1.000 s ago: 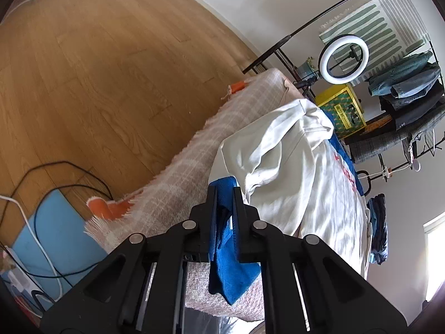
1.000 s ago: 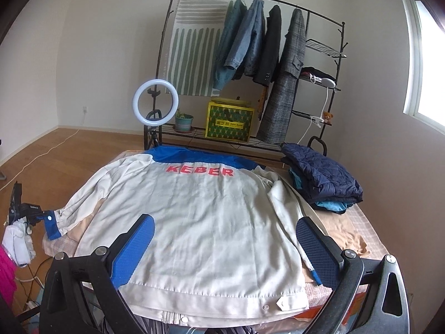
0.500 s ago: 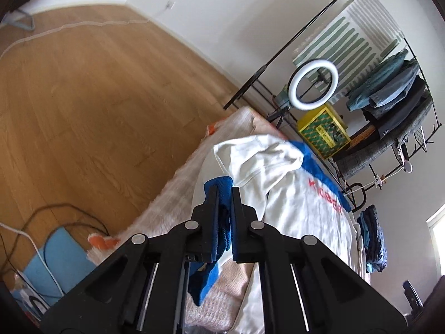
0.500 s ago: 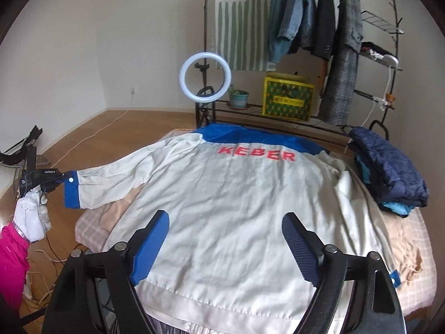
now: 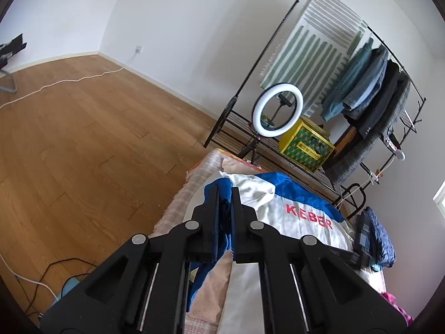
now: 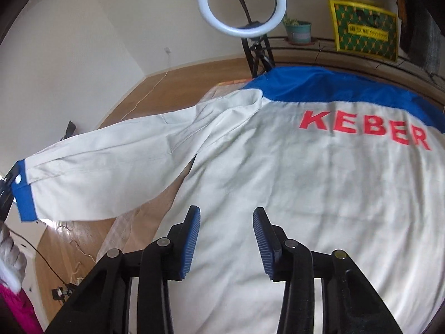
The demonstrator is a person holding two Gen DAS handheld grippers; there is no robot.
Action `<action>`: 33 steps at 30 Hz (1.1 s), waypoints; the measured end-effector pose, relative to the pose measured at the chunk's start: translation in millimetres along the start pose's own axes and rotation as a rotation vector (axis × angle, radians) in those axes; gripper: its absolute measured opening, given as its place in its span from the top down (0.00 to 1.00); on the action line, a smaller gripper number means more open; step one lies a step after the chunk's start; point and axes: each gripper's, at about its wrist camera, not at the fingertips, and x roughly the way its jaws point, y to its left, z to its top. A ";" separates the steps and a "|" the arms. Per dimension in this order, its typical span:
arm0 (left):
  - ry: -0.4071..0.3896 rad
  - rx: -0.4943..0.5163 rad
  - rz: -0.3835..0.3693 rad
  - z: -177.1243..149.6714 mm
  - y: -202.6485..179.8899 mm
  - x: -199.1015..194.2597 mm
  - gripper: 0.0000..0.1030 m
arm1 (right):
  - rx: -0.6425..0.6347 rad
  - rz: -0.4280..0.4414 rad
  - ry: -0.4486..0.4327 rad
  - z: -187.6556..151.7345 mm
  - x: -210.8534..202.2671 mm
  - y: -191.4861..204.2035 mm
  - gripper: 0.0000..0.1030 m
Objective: Fold large clothes
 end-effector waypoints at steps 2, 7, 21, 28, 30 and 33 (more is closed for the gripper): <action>-0.004 0.024 -0.005 0.4 -10.4 -3.7 0.96 | 0.049 0.013 0.022 18.4 33.9 -7.0 0.69; -0.024 0.085 -0.027 -1.0 -35.2 -18.8 0.96 | 0.131 0.031 0.033 59.2 89.4 -16.3 0.74; 0.148 0.285 -0.198 -86.8 -116.2 -53.2 0.96 | 0.305 0.216 0.107 69.8 114.2 -48.0 0.62; 0.248 0.381 -0.219 -145.6 -136.0 -65.9 0.96 | 0.349 0.245 0.022 34.2 14.7 -81.2 0.39; 0.277 0.404 -0.222 -161.7 -141.4 -65.4 0.96 | 0.351 0.258 0.016 28.4 -0.2 -84.1 0.35; 0.321 0.414 -0.239 -184.9 -147.6 -66.4 0.96 | 0.326 0.255 0.016 18.2 -14.6 -80.2 0.31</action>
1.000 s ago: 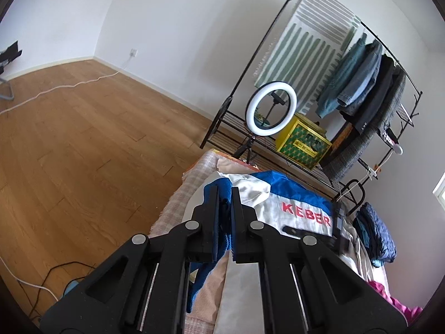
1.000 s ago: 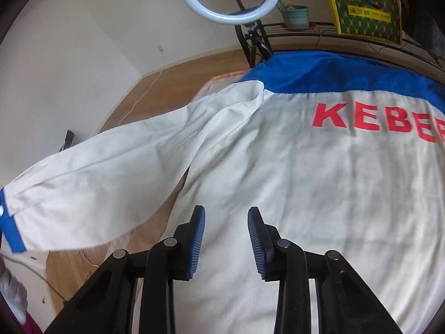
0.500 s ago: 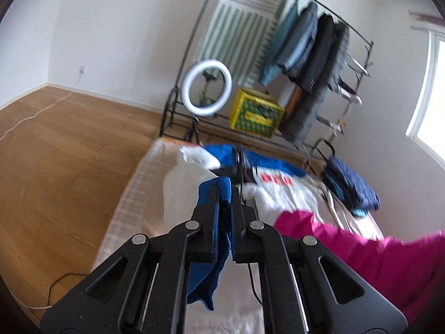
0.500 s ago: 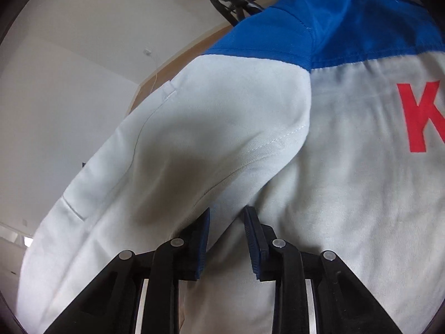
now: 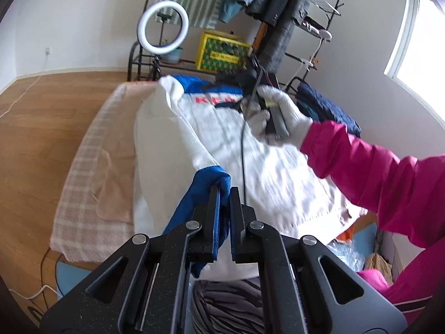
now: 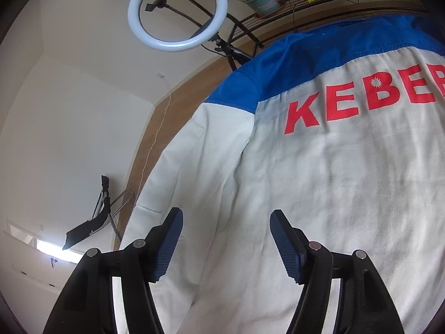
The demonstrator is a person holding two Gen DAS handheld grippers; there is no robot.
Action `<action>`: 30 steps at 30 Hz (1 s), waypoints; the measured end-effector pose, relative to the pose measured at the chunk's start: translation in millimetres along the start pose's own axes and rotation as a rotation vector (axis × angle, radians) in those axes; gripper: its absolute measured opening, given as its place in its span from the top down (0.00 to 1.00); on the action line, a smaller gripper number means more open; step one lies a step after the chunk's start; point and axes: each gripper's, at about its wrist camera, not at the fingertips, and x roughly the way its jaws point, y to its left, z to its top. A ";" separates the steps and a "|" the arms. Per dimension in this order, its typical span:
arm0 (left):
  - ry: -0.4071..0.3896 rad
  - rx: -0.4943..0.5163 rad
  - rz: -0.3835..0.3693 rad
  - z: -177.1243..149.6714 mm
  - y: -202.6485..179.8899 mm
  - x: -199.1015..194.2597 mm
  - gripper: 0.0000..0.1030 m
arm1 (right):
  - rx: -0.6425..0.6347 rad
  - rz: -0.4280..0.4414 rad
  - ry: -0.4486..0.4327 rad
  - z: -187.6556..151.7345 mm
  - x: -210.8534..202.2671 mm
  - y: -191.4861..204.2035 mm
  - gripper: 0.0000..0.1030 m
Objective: Fold large clothes
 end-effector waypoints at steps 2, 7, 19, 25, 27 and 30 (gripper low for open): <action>0.020 0.014 -0.014 -11.5 -8.2 4.0 0.96 | -0.013 0.001 0.009 -3.9 7.9 -2.0 0.29; 0.083 0.083 -0.017 -30.3 -27.7 18.8 0.96 | 0.007 0.039 0.039 -7.5 26.0 -7.3 0.26; 0.170 0.157 -0.030 -46.5 -39.5 14.2 0.74 | 0.091 0.087 0.066 -31.1 32.4 -27.0 0.20; 0.147 -0.117 0.026 -45.0 25.5 9.5 0.72 | 0.042 -0.147 0.109 -25.8 61.1 -26.6 0.45; 0.145 -0.206 0.016 -48.6 46.0 14.2 0.72 | 0.056 -0.104 0.141 -26.7 70.8 -29.2 0.78; 0.164 -0.325 -0.008 -56.3 69.8 26.6 0.71 | -0.010 -0.089 0.135 -30.0 70.2 -17.9 0.97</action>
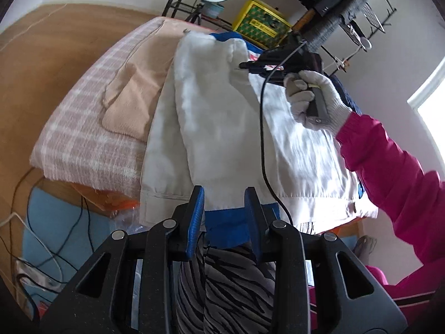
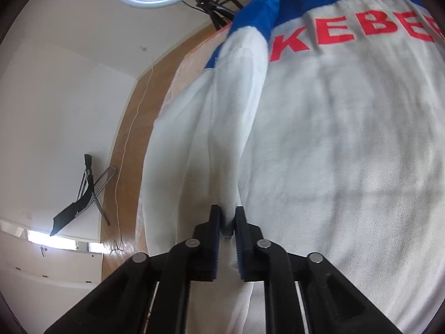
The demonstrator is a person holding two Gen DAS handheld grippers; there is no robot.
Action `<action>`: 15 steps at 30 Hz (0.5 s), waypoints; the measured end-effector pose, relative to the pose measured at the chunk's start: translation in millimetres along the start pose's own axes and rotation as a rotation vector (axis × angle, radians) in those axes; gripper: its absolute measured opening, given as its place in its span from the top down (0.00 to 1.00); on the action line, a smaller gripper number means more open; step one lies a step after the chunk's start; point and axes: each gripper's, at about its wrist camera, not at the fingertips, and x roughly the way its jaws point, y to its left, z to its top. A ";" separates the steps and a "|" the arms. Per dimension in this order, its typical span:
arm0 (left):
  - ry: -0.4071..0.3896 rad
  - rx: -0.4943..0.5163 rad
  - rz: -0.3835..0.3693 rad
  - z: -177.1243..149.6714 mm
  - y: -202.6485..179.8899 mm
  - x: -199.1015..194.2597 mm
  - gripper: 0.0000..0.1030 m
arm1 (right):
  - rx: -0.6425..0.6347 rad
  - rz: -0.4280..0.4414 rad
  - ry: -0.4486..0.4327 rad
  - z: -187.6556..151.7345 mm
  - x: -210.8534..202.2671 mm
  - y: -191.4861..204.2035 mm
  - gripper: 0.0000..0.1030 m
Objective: Fold large clothes
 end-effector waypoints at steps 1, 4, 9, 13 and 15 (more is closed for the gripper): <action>0.009 -0.034 -0.005 -1.2 7.5 6.0 0.70 | -0.031 -0.012 -0.019 -1.0 -5.1 6.2 0.97; 0.026 -0.093 -0.006 -7.6 19.5 20.8 0.63 | -0.097 -0.206 -0.034 0.2 -7.5 10.3 0.98; 0.039 -0.163 -0.039 -19.4 31.6 35.9 0.62 | -0.154 -0.345 0.002 -2.2 -11.8 13.8 0.73; 0.045 -0.190 -0.076 -27.2 33.1 42.8 0.62 | -0.304 -0.407 -0.095 0.8 -39.7 57.5 0.53; 0.049 -0.192 -0.088 -28.9 31.1 46.0 0.62 | -0.357 -0.349 -0.108 4.4 -47.6 81.7 0.48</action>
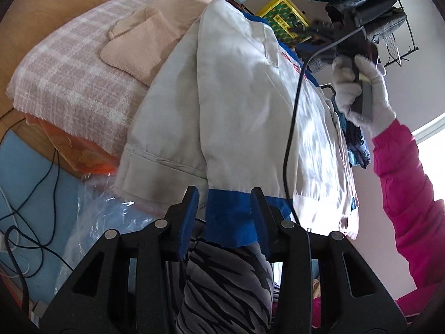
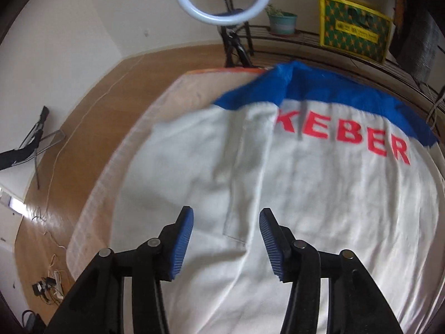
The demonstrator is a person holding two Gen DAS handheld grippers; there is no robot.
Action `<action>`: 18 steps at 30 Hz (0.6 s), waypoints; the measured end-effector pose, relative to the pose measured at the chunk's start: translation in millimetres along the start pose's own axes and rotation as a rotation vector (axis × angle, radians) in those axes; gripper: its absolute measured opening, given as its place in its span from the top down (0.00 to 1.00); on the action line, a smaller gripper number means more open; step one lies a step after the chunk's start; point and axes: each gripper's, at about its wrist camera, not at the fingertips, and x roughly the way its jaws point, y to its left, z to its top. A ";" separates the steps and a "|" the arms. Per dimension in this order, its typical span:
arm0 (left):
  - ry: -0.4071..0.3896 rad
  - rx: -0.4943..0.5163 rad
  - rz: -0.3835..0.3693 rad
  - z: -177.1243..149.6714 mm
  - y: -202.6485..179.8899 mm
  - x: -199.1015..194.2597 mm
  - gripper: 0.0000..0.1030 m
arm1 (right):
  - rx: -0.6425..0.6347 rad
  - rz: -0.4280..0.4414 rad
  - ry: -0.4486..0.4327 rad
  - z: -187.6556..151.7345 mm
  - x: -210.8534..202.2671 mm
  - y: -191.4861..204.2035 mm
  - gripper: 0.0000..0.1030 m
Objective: Fold large clothes
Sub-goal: 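Carry the sleeve across the jacket back with the left tool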
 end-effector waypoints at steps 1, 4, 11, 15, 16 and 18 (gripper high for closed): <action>0.003 0.002 0.001 -0.4 -1.6 2.5 0.62 | -0.017 0.025 -0.005 5.3 -3.4 9.6 0.48; -0.001 0.034 0.036 -1.8 -5.3 7.3 0.62 | -0.060 0.069 -0.005 17.7 3.2 39.6 0.41; 0.022 0.009 -0.010 -9.9 -4.0 16.9 0.62 | -0.121 0.039 0.063 26.2 56.1 96.4 0.38; 0.011 -0.007 -0.031 -10.1 -2.4 16.7 0.88 | -0.147 -0.002 0.103 30.7 87.8 118.9 0.38; 0.008 -0.007 -0.031 -11.0 -2.3 16.3 0.90 | -0.157 -0.021 0.111 30.6 94.3 125.0 0.38; -0.005 -0.004 -0.035 -11.3 -2.3 13.0 0.93 | -0.181 -0.065 0.127 31.8 108.0 134.9 0.38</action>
